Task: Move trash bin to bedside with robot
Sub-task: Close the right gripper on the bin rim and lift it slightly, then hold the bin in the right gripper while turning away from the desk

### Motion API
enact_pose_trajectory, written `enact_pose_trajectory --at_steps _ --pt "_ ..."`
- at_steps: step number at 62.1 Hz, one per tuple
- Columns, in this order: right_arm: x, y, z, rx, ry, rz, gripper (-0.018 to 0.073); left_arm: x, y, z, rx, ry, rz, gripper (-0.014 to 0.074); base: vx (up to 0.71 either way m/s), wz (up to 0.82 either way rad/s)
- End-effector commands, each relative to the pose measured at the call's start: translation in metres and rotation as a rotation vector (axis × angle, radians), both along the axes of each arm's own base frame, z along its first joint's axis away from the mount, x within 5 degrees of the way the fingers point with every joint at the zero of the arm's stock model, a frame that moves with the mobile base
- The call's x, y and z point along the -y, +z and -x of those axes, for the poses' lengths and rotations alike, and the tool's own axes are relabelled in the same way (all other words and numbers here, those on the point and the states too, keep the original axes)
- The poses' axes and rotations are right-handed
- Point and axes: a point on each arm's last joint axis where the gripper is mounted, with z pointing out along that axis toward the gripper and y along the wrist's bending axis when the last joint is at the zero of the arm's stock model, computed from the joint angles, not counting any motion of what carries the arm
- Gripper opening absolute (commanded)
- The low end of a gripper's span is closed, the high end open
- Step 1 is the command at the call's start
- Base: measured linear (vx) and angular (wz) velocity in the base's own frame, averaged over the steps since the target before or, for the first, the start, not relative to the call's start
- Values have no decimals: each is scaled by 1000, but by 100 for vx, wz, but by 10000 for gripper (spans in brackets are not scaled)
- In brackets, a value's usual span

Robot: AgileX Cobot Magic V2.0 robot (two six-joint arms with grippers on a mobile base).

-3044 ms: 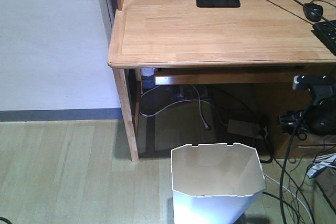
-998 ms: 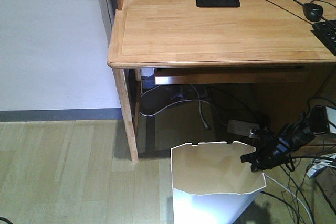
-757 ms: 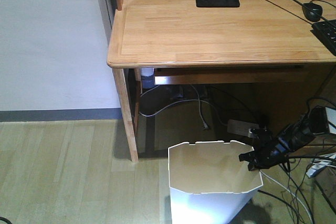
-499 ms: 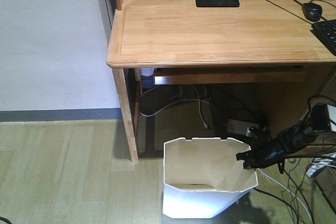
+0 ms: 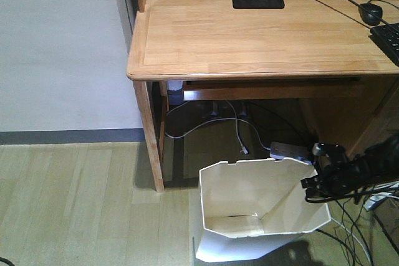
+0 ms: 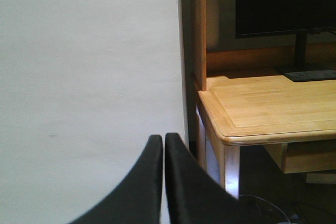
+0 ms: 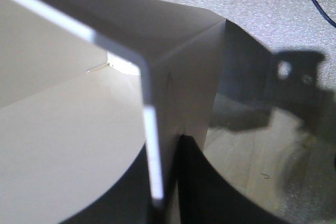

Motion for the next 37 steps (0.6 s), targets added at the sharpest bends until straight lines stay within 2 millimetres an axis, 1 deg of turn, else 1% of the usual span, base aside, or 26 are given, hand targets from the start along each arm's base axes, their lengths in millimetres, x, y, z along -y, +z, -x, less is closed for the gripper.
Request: enact_pose_trajectory --at_steps 1,9,19,28,37 --pt "-5 66 -10 115 -17 -254 -3 1 3 0 71 -9 23 -6 0 0" --pt "-7 94 0 130 -24 -308 -3 1 3 0 71 -9 23 -6 0 0" --pt "-13 118 15 141 -24 -311 -3 1 3 0 71 -9 23 -6 0 0" --pt "-17 130 19 155 -14 -330 -3 1 3 0 71 -9 23 -6 0 0" --pt "-18 132 19 158 -7 -348 -3 1 3 0 71 -9 23 -6 0 0"
